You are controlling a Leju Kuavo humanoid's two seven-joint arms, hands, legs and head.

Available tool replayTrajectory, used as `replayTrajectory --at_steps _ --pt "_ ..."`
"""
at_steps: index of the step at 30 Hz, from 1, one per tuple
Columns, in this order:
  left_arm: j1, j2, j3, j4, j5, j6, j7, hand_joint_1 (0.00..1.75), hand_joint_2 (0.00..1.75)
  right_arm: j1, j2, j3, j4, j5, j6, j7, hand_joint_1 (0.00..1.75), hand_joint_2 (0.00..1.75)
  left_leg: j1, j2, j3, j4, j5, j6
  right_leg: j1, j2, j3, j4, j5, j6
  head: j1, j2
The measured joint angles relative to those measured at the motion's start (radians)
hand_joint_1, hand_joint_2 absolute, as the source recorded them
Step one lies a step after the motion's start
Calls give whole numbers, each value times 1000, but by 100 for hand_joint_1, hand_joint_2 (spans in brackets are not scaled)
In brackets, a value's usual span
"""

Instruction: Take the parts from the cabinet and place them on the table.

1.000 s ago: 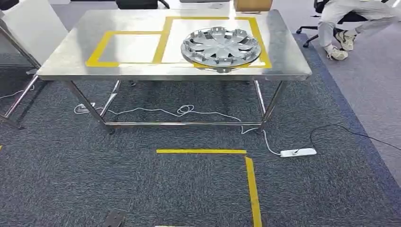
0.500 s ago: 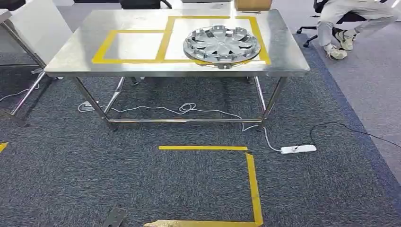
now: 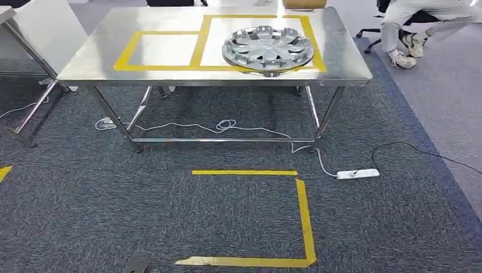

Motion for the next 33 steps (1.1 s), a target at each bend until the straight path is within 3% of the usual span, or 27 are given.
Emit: replayTrajectory --at_steps 1,2,3,4,6,7,8,10,11,12,15,16,17,18,20,21,22,23,24,26,27,30,31,32,33 --pt "0 0 0 0 1 1 0 0 0 0 0 0 0 0 0 0 0 0 6 1 0 -15 11 10 1 1 -2 2 0 5 -1 0" --pt "-2 -1 0 0 0 1 0 0 0 1 -1 0 0 -2 0 0 0 0 8 4 -1 -17 18 17 -2 4 -19 20 -26 9 1 0" --pt "-5 -2 0 0 0 1 0 0 0 1 -1 0 0 -2 0 0 0 0 8 3 -9 -17 25 26 -3 6 -43 83 -76 13 6 0" --pt "-5 -2 0 0 0 1 0 0 0 1 -1 0 0 -3 0 0 0 0 7 4 -17 -17 29 27 -5 6 -77 168 -122 16 7 0" --pt "-3 -3 0 0 0 1 0 0 0 2 -1 0 1 -3 0 0 0 0 5 5 -32 -14 38 27 -6 6 -129 305 -180 23 7 0" --pt "-2 -3 0 0 0 1 0 0 0 4 -1 0 1 -3 0 0 0 0 5 5 -38 -12 42 26 -6 6 -127 316 -177 25 6 0" --pt "-2 -3 0 0 0 1 0 0 0 4 -2 0 1 -3 0 0 0 0 5 5 -44 -9 45 24 -7 5 -95 273 -149 24 7 0" --pt "-2 -4 0 0 0 1 0 0 0 3 -3 0 1 -2 0 0 0 0 7 4 -51 -2 48 19 -7 5 10 99 -77 22 7 0" --pt "-3 -4 0 0 0 1 0 0 0 0 -3 0 1 -1 0 0 0 0 5 5 -53 3 50 15 -9 5 59 14 -64 21 7 0" --pt "-3 -4 0 0 0 1 0 0 0 -3 -3 0 1 0 0 0 0 0 -3 5 -59 10 49 8 -5 7 66 -14 -75 20 8 0" --pt "-4 -3 0 0 0 1 0 0 0 2 -3 0 1 -2 0 -1 0 0 1 5 -62 7 61 -10 -1 7 54 -3 -67 0 5 0" --pt "-2 -3 0 0 0 1 0 0 0 3 -3 0 1 -2 0 -1 0 0 1 4 -63 10 63 -13 -6 5 50 -9 -58 -12 6 0" --pt "-1 -3 0 0 0 1 0 0 0 1 -3 0 1 -2 0 -1 0 0 3 2 -70 24 41 -19 -8 2 51 -10 -52 -21 4 0" --pt "-1 -3 0 0 0 2 0 0 0 1 -3 0 1 -2 0 -1 0 0 4 2 -86 67 -2 -25 -8 2 53 -10 -48 -28 0 0" --pt "-1 -3 1 0 0 2 0 0 0 2 -3 0 1 -1 0 -1 0 0 8 2 -147 236 -101 -33 -5 1 39 -8 -38 -32 -1 0" --pt "0 -3 1 0 1 2 0 0 0 3 -3 0 1 0 0 -1 0 0 9 2 -167 299 -126 -34 -4 1 33 -6 -35 -32 -1 0" --pt "2 -3 2 0 1 2 0 0 0 3 -3 0 1 0 0 0 0 0 9 2 -171 326 -129 -34 -2 1 27 -3 -32 -32 -1 0" --pt "2 -3 2 0 1 2 0 0 0 3 -3 0 1 1 0 0 0 0 9 2 -151 305 -109 -32 -1 1 24 -1 -31 -32 -1 0" --pt "2 -3 3 0 1 2 0 0 0 3 -3 0 1 1 0 0 0 0 9 2 -114 243 -75 -27 0 2 22 1 -30 -31 -1 0" --pt "0 -2 3 0 1 3 0 0 0 3 -3 1 1 2 0 0 0 0 4 2 -9 49 6 -7 3 2 23 2 -28 -28 -1 0" --pt "-2 2 5 0 1 4 0 0 0 2 2 1 2 2 0 -1 0 0 0 2 8 14 -8 5 7 1 20 4 -26 -23 2 0" --pt "-1 2 6 0 0 5 0 0 0 0 2 1 2 5 0 -1 0 0 -6 1 -3 5 -1 8 2 -1 6 6 -15 -5 -1 0" --pt "1 2 6 0 0 5 0 0 0 1 2 1 2 5 0 -1 0 0 -2 1 -7 -4 7 14 4 -1 6 4 -11 2 0 0" --pt "0 1 6 0 1 5 0 0 0 1 -1 1 2 5 -1 -1 0 0 6 5 -3 -16 18 15 2 4 -6 14 -24 5 -2 0" --pt "-2 1 6 0 1 5 0 0 0 2 -2 1 2 4 -1 -1 0 0 6 4 -7 -20 24 22 3 6 -20 44 -57 11 5 0"
